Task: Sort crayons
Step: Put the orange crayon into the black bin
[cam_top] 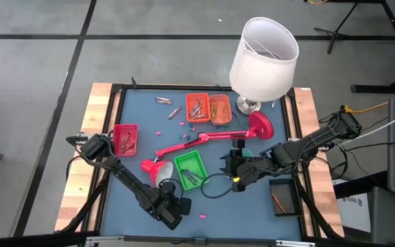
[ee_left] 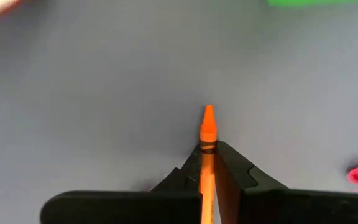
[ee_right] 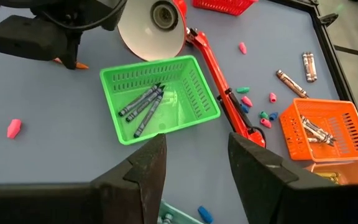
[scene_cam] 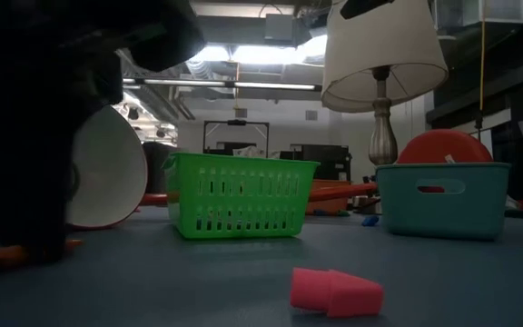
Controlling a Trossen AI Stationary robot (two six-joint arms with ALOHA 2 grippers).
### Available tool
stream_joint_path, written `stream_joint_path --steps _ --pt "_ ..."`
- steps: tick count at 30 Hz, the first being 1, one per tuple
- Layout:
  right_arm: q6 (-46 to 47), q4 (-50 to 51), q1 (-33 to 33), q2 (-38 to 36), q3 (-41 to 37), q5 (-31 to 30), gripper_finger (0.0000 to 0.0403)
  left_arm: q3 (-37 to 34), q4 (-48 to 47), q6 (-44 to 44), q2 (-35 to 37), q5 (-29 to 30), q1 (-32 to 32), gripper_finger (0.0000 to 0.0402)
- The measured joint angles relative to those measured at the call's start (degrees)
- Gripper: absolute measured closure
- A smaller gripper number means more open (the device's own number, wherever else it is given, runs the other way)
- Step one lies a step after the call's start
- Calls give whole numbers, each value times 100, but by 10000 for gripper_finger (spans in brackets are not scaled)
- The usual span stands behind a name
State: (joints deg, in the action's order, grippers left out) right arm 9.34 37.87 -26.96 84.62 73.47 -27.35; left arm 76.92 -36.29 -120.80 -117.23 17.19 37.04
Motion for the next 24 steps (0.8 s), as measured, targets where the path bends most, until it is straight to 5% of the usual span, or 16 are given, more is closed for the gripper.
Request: stream_joint_path --steps 15,20,24 --pt "211 908 -2 -774 -8 -47 231 -4 587 1762 965 1283 -34 397" --pt "607 1375 -7 -1181 -9 -312 231 -4 865 3619 1400 2166 -178 397" --pt "734 746 -2 -1497 -476 -715 231 -4 1222 5738 1655 2716 -412 397"
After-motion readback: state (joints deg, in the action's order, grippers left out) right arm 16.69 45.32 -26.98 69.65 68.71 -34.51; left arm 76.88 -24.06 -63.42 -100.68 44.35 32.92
